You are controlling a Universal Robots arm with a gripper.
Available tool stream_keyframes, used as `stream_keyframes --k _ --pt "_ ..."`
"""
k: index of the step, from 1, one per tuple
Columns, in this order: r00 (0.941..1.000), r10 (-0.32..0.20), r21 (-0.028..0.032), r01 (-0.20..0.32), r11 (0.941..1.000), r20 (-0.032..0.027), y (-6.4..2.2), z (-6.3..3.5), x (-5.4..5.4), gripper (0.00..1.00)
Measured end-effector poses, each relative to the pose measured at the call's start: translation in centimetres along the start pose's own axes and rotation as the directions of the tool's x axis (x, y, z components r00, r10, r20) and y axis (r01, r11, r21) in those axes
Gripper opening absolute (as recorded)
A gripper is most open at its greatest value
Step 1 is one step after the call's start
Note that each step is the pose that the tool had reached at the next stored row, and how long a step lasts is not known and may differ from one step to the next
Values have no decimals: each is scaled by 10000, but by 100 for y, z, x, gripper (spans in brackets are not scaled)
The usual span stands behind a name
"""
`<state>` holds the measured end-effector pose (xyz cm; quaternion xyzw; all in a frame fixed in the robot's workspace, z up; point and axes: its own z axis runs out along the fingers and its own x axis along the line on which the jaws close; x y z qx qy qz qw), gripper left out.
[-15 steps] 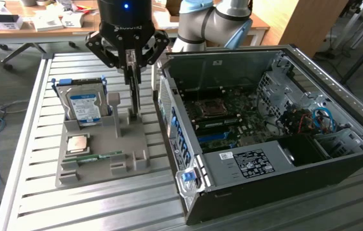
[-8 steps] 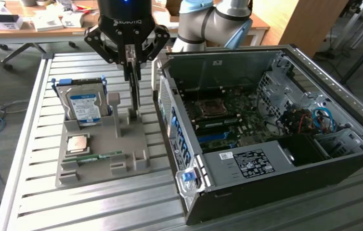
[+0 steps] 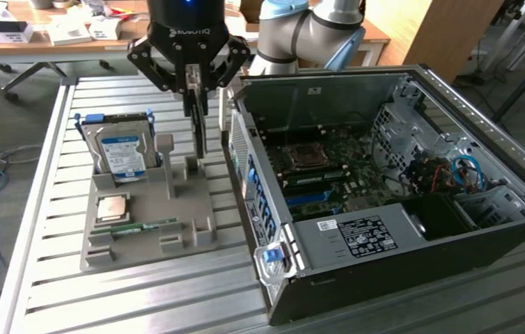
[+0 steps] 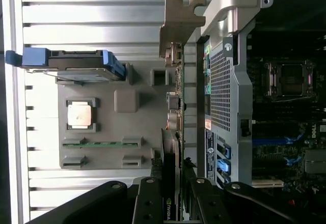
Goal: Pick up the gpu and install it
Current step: 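Pick up the gpu and move the gpu toward the slot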
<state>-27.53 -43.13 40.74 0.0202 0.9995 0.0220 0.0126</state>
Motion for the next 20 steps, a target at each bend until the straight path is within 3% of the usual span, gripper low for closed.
stream_keyframes --k 15,20 --pt "10000 1 1 -1 10000 -1 16 10 -394 26" --pt "10000 3 0 -3 10000 -1 19 -30 -428 26"
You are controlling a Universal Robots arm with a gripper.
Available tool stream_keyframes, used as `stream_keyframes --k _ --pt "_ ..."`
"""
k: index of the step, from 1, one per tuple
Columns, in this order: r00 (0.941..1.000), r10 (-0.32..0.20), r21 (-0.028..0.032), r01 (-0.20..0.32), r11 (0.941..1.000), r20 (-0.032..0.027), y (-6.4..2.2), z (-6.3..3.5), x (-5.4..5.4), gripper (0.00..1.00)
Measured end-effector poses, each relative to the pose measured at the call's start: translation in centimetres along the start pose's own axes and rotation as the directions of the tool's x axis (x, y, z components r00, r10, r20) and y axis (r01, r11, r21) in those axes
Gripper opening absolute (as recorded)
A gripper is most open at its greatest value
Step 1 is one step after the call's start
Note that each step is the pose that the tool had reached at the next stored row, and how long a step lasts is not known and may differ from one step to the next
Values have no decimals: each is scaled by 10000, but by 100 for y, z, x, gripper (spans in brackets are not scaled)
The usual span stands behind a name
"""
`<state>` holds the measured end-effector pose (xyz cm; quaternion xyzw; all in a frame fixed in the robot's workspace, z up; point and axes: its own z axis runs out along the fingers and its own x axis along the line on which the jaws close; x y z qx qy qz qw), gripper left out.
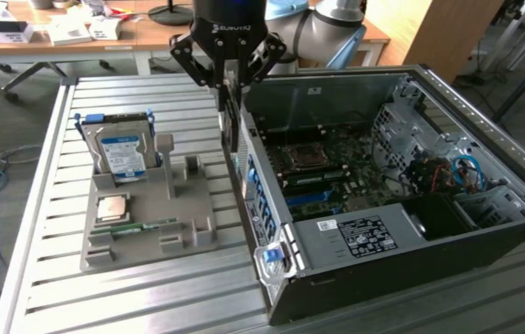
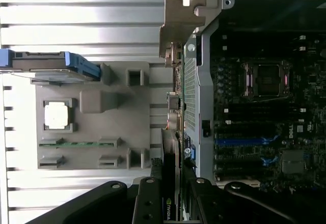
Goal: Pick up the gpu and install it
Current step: 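Pick up the gpu and move the gpu toward the slot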
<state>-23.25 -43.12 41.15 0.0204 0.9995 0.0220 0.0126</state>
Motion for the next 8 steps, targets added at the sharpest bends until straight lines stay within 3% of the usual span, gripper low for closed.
stream_keyframes --k 8 --pt "10000 -2 -2 2 10000 -1 7 -68 -91 26"
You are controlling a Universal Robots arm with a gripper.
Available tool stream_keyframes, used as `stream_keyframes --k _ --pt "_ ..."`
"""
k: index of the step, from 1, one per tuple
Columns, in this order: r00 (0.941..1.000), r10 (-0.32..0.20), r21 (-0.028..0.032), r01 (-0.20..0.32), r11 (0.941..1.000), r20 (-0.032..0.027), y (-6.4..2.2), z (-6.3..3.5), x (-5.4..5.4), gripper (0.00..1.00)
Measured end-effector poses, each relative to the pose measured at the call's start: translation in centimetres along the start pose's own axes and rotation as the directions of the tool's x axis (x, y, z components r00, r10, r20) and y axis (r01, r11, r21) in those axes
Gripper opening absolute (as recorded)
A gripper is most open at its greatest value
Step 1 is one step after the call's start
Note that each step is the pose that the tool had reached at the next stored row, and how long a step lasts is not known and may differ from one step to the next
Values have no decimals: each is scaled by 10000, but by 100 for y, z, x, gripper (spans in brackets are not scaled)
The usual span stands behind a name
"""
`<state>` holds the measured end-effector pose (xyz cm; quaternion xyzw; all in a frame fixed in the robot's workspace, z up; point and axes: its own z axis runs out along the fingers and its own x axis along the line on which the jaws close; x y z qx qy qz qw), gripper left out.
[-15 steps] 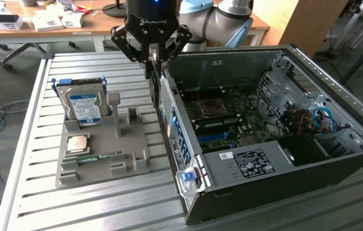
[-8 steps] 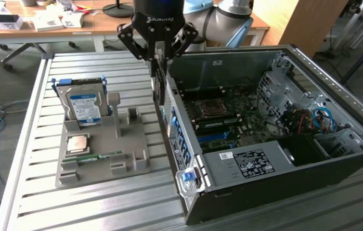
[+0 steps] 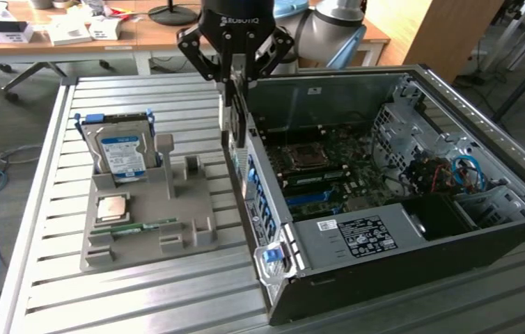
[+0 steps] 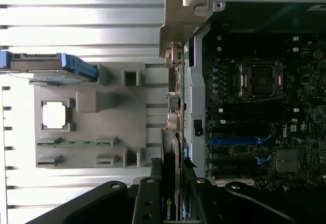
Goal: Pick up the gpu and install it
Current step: 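Pick up the gpu and move the gpu toward the slot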
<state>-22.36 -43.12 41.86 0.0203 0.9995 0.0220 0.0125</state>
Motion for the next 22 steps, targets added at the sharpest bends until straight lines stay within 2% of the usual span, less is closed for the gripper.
stream_keyframes --k 4,10,22 --pt "10000 0 -4 0 10000 -3 3 -10 -78 26" --pt "10000 2 -59 -2 10000 -5 9 -12 -212 26" --pt "10000 5 -195 -6 9998 -10 25 -1 -618 26"
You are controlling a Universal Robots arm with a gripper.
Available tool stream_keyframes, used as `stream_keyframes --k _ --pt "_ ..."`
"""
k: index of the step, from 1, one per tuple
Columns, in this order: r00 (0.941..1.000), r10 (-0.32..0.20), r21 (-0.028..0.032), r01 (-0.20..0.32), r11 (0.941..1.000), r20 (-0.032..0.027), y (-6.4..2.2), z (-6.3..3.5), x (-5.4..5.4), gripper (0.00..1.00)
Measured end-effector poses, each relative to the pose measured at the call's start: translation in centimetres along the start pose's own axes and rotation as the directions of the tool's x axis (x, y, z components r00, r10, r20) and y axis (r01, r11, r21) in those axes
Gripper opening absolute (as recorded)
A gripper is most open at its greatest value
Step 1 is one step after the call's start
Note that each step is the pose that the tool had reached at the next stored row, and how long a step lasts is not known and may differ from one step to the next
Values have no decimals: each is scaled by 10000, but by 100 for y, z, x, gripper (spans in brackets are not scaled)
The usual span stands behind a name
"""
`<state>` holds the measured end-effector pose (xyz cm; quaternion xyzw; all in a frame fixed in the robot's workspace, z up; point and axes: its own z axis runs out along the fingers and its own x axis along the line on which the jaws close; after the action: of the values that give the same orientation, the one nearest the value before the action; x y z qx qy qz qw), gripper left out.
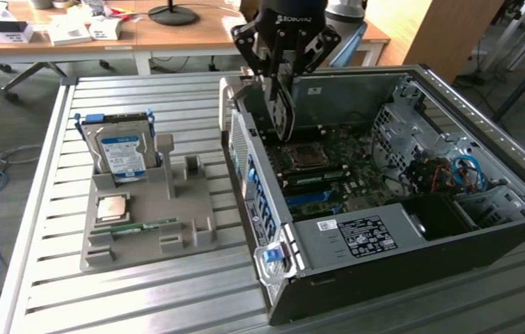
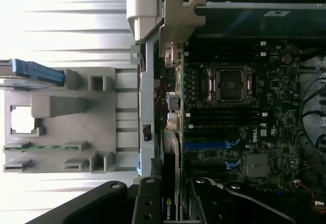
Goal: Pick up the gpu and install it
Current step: 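Pick up the gpu and move the gpu toward the slot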
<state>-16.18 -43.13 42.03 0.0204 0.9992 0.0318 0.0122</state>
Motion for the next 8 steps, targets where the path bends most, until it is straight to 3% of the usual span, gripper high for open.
stream_keyframes --k 8 --pt "10000 0 -22 0 10000 -2 11 7 -279 26"
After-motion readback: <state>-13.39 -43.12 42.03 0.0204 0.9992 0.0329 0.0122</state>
